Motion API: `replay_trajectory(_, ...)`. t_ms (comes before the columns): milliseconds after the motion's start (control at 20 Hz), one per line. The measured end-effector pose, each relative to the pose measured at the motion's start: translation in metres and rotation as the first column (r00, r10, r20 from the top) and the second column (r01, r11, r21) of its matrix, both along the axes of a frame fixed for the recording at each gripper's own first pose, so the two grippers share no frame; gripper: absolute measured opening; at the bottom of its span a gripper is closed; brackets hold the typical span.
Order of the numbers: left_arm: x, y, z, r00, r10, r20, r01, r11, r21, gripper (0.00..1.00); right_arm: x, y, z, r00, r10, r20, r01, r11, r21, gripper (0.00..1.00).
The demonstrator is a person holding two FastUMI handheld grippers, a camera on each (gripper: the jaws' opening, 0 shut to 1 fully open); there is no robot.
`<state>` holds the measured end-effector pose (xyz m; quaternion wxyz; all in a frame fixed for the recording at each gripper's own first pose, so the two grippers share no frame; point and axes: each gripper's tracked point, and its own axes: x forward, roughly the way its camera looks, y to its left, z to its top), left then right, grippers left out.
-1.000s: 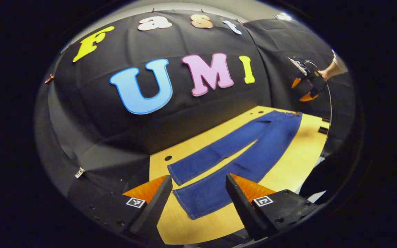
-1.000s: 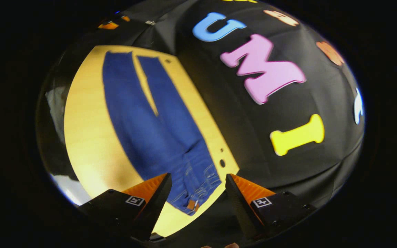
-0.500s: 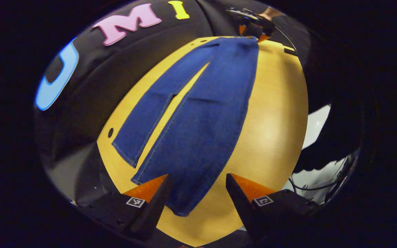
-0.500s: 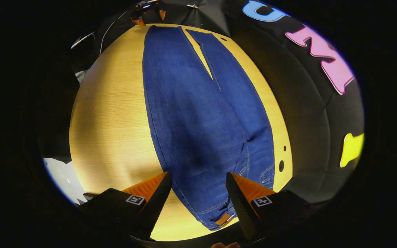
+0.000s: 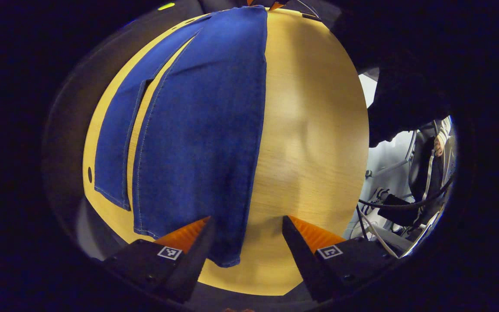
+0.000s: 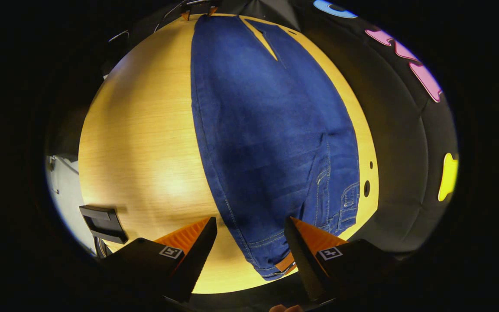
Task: Grasp the waist and the cuffs of the jeans and fold them to make the two legs overlap; first hold the waist and fold one-third of the jeans toward the cuffs, then hold the cuffs and fold the remaining one-third in the same direction to finish folding.
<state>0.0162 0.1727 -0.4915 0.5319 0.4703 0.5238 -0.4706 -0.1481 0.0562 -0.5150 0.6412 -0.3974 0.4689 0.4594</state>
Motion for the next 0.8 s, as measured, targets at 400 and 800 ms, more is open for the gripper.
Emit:
replay_trajectory(400, -0.011, -0.019, 0.008, 0.995, -0.077, -0.070, 0.077, 0.997, -0.009, 0.99, -0.001, -0.011, -0.012, 0.995, -0.066, -0.073, 0.061, 0.996, -0.062, 0.96)
replay_trajectory(800, -0.008, -0.028, 0.005, 0.991, -0.052, -0.126, 0.047, 0.998, -0.042, 0.97, 0.006, -0.017, -0.023, 0.882, -0.391, -0.262, 0.372, 0.920, -0.122, 0.94)
